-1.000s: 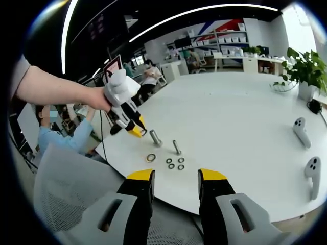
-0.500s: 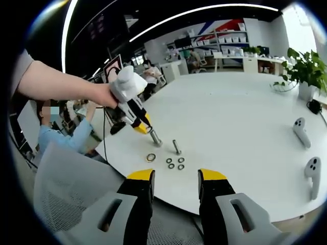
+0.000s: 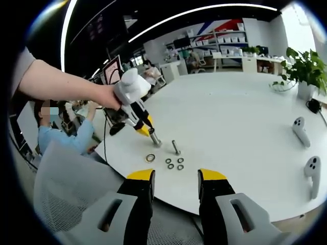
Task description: Place the washer onto the threaded stud by aligning its center hole with the stud, sliding it down to the base, and recovering from edge contact or off-axis alignment until the washer reaches the visible bottom stop.
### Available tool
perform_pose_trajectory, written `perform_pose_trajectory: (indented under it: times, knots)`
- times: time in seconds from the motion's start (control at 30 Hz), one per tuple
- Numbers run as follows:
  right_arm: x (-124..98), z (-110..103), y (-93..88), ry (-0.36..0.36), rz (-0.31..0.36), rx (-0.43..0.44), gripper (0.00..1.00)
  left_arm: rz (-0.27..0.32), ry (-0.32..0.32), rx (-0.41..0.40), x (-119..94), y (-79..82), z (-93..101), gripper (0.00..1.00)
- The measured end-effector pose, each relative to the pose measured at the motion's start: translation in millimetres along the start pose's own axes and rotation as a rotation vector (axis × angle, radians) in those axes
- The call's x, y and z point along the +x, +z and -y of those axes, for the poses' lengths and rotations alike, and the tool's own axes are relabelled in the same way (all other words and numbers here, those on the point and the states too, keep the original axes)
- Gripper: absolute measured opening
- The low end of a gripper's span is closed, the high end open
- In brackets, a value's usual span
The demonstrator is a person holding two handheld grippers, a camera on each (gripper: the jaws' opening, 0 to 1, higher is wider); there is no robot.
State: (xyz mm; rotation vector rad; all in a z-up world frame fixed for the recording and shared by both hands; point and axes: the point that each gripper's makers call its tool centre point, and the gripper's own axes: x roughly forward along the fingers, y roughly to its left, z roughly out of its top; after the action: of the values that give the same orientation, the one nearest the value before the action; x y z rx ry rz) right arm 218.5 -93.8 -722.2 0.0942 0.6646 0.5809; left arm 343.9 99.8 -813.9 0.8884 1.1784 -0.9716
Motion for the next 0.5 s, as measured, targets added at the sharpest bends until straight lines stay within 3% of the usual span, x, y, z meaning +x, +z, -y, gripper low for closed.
perform_pose_trajectory:
  times: [0.5]
  knots:
    - [0, 2, -0.3, -0.006, 0.002, 0.012, 0.35, -0.023, -0.011, -0.002, 24, -1.4, 4.6, 0.19]
